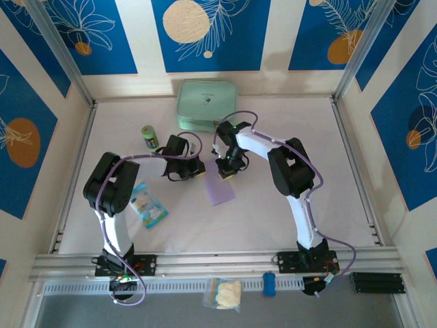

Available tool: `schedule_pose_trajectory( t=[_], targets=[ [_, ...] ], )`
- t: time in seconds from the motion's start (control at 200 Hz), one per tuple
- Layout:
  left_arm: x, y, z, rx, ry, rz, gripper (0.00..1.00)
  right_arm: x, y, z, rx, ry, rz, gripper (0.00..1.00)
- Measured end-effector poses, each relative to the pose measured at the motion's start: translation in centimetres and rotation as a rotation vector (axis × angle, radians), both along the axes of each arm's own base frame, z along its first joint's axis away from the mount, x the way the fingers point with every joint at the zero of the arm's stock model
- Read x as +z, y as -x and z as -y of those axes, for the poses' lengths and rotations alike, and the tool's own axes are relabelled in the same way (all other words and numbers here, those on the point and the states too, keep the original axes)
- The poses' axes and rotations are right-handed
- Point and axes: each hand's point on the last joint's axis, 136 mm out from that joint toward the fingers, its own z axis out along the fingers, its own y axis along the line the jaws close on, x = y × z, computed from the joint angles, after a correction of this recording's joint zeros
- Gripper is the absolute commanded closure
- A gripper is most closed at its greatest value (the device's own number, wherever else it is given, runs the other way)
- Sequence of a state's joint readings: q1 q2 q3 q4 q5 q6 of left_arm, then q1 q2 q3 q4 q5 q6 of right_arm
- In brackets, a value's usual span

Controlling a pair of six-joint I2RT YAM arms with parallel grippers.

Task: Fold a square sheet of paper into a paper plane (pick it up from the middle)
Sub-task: First fold in half a square sheet of paper at the center of the table.

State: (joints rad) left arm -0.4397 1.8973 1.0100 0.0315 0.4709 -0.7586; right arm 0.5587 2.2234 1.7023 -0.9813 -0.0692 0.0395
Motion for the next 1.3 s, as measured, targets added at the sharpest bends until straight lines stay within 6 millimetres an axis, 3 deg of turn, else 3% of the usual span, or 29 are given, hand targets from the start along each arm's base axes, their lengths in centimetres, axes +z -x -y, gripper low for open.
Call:
schedule_pose_trajectory(
  t=[0.32,0.475,0.64,0.865,1.066,1.301],
  targets=[
    [-0.7,-0.4,0.0,0.01,0.01,0.01,0.94,0.7,-1.0,-0.1,-0.024,-0.04,0.009,0.93],
    [-0.7,-0.5,0.1,0.011,0.015,0.013,0.94,3.6,-1.5,-2.1,-0.178,-0.159,0.026,0.93],
    [-0.7,-0.5,0.1,0.017,0.02,0.007,0.94,6.3,0.6,-4.1,-0.372,-0.279,-0.035,1.0],
    [-0.6,-0.5,0.2,0.018,0.025,0.005,0.93,4.2,2.9,-6.1,-0.505,-0.307,-0.166,1.0],
    [-0.7,-0.5,0.2,0.02,0.03,0.01,0.94,3.1,2.4,-7.2,-0.54,-0.334,-0.201,1.0],
    [-0.7,-0.5,0.1,0.026,0.032,0.006,0.94,1.4,2.6,-7.1,-0.547,-0.308,-0.228,1.0]
  ],
)
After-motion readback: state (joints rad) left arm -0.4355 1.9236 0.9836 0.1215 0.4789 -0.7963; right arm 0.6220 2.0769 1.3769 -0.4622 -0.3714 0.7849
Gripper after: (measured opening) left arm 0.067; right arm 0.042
